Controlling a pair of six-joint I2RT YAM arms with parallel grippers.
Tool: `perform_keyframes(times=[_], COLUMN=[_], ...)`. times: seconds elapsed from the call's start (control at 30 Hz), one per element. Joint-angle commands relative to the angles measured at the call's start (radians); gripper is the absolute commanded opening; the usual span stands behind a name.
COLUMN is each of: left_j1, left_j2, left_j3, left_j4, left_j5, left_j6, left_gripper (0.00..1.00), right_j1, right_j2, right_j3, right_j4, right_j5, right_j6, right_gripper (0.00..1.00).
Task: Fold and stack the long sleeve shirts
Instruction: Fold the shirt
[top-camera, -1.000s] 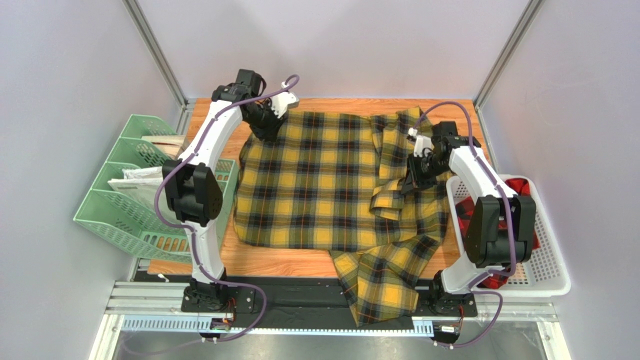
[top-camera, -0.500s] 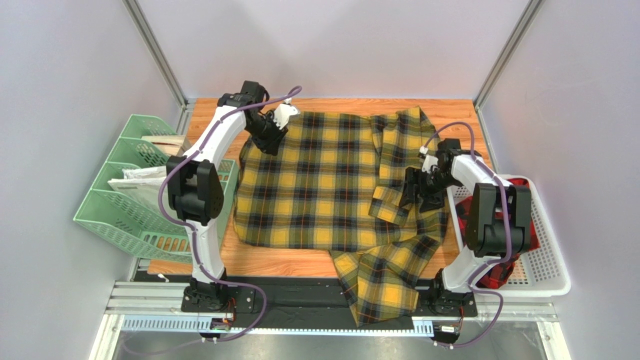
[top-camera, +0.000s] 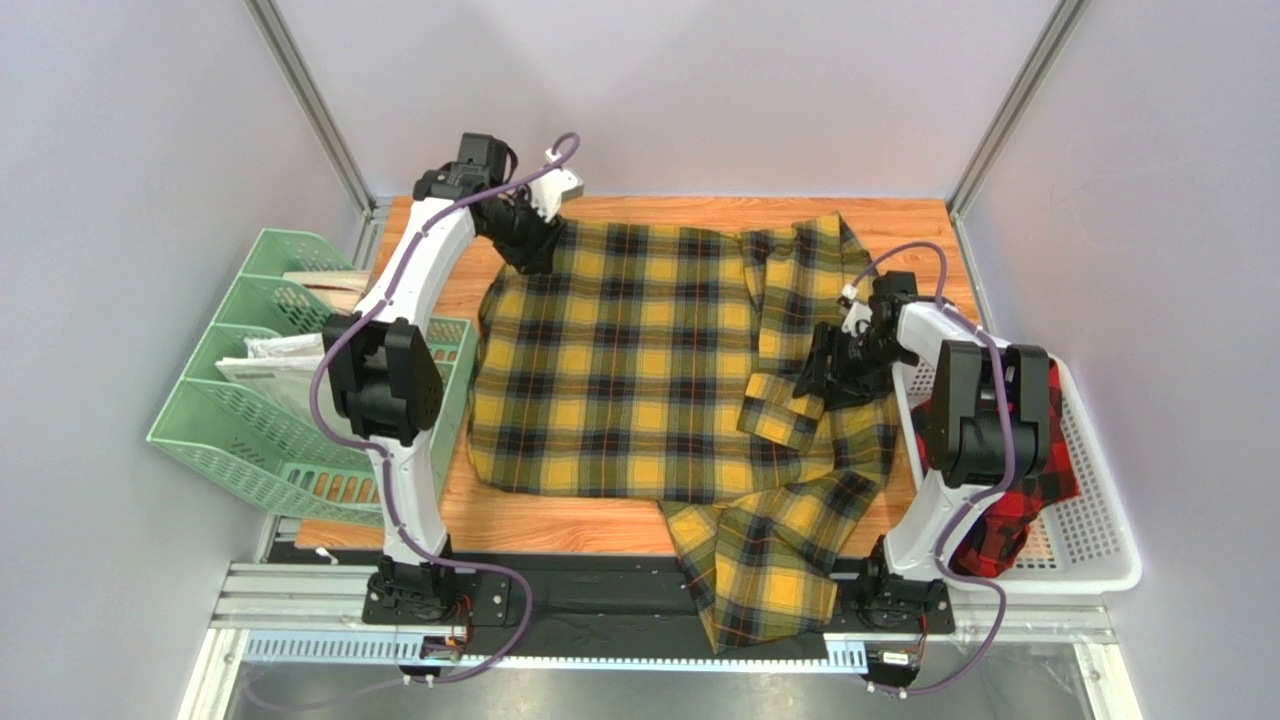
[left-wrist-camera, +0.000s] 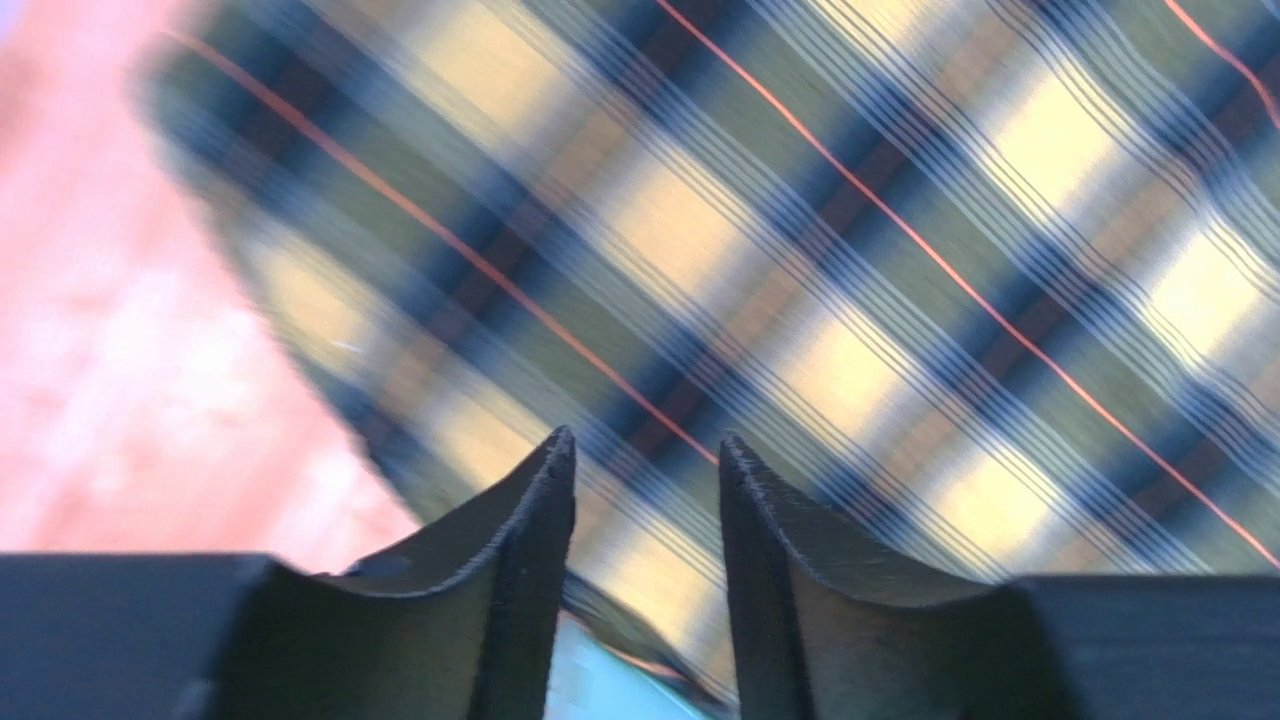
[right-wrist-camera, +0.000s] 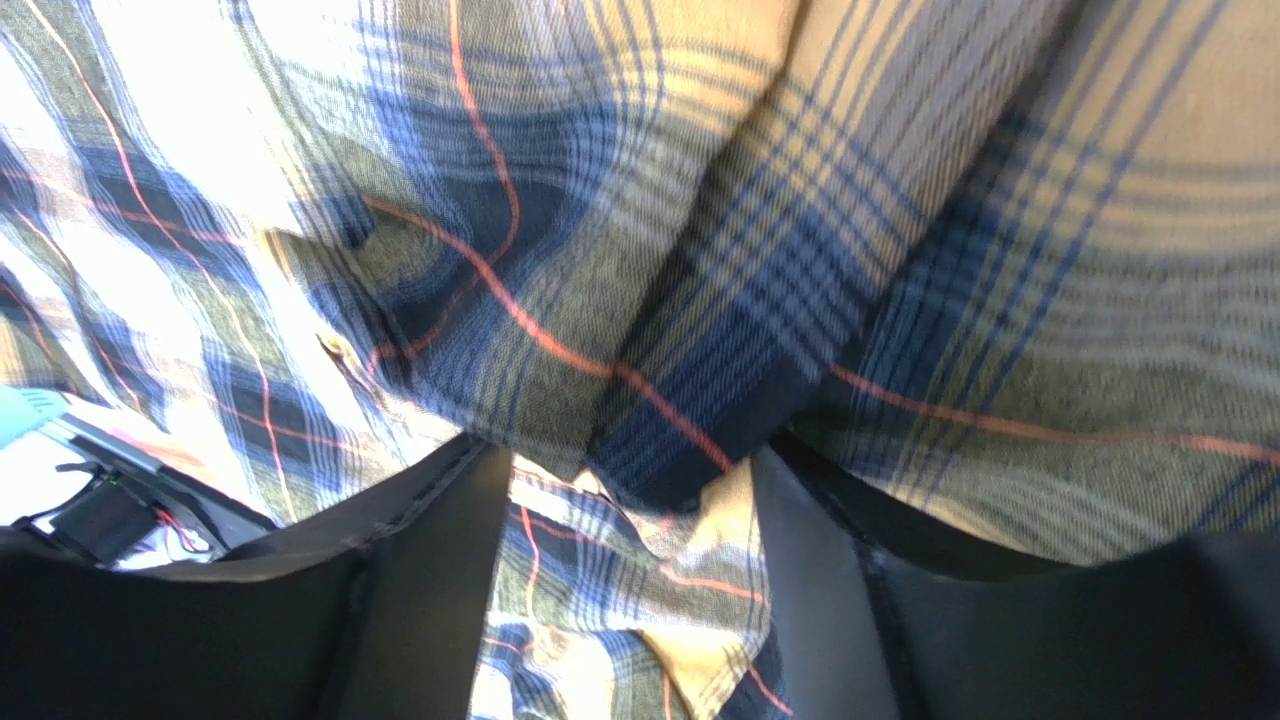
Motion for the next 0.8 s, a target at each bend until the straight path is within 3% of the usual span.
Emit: perform_keyframes(times=[0.0, 0.1, 0.17, 0.23, 0.3, 0.47, 0.77], left_j1=[0.013, 0.013, 0.007, -0.004, -0.015, -0.024, -0.056], left_j2=[0.103, 0.256, 0.359, 0.386, 0.366, 0.226, 0.068], left_j3=[0.129, 0.344, 0.485, 0.492, 0.392, 0.083, -0.328], left_j4=[0.130, 0.055, -0.084, -0.156, -0.172, -0.137, -0.184], left_j5=[0.004, -0.022, -0.065, -0.102, -0.137, -0.139, -0.171], left_j6=[0.011, 0.035, 0.068, 0.114, 0.156, 0.151, 0.198], left_gripper=[0.52, 0.52, 0.46, 0.42, 0.39, 0.39, 0.30], right_j1=[-0.003, 0.000, 0.002, 0.006, 0.017, 0.031, 0.051], right_j2=[0.019, 0.022, 0.022, 0.025, 0.039, 0.081, 0.163], right_j3=[0.053, 0.064, 0.071, 0.076, 0.082, 0.100, 0.160], right_j4=[0.048, 0.032, 0.010, -0.010, -0.028, -0.074, -0.191], right_j5=[-0.051, -0.072, -0.063, -0.051, -0.014, 0.079, 0.207], right_j6=[0.036, 0.035, 0.015, -0.001, -0.027, -0.062, -0.175], right_gripper=[0.51, 0.33, 0.21, 0.13, 0.00, 0.00, 0.00])
